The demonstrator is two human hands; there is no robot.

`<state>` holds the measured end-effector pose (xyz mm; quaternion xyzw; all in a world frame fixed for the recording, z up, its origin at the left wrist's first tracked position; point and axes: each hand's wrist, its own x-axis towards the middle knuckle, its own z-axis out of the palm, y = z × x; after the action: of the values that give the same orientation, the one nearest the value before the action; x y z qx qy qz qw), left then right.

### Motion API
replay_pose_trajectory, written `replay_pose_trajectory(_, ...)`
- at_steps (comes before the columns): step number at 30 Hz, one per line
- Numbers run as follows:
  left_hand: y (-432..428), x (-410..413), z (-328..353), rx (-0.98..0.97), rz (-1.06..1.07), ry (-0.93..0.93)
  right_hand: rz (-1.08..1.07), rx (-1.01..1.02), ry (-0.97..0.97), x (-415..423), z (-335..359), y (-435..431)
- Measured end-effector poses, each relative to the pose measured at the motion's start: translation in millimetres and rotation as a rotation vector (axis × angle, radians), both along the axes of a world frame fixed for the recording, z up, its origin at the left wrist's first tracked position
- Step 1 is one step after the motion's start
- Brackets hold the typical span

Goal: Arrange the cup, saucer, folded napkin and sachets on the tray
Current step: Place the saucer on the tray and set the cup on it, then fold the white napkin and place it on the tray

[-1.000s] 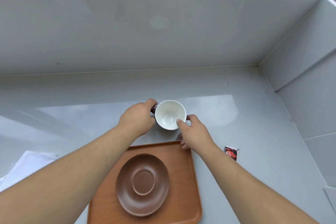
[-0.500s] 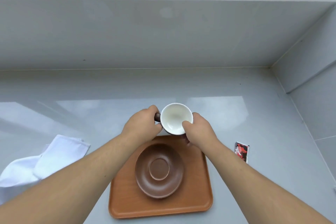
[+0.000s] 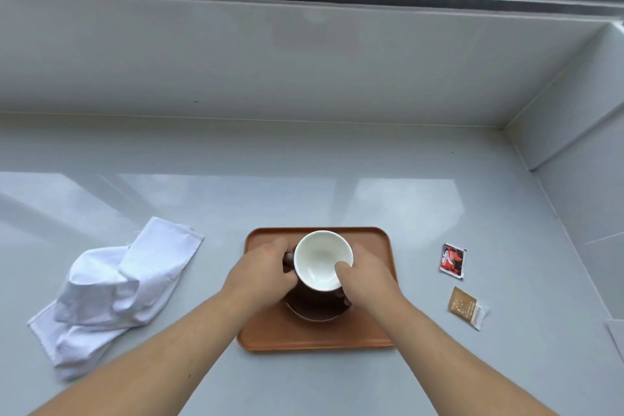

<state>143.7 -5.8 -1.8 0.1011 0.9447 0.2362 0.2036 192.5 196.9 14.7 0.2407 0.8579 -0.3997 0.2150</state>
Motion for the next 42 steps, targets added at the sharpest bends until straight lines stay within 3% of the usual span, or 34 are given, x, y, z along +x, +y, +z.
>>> replay_pose_trajectory(25, -7, 23, -8, -0.017, 0.041, -0.053, 0.078, 0.061, -0.012, 11, -12, -3)
replay_pose_trajectory(32, -8, 24, -5, -0.047, 0.037, -0.069, 0.186, 0.167, 0.002, 8, -14, 2)
replay_pose_trajectory(37, -25, 19, 18, -0.085, 0.075, -0.077, 0.277, 0.375, 0.255, -10, 9, 6)
replay_pose_trajectory(42, -73, 14, 45, -0.201, 0.191, 0.081, 0.470, 0.318, 0.401, -53, 39, -41)
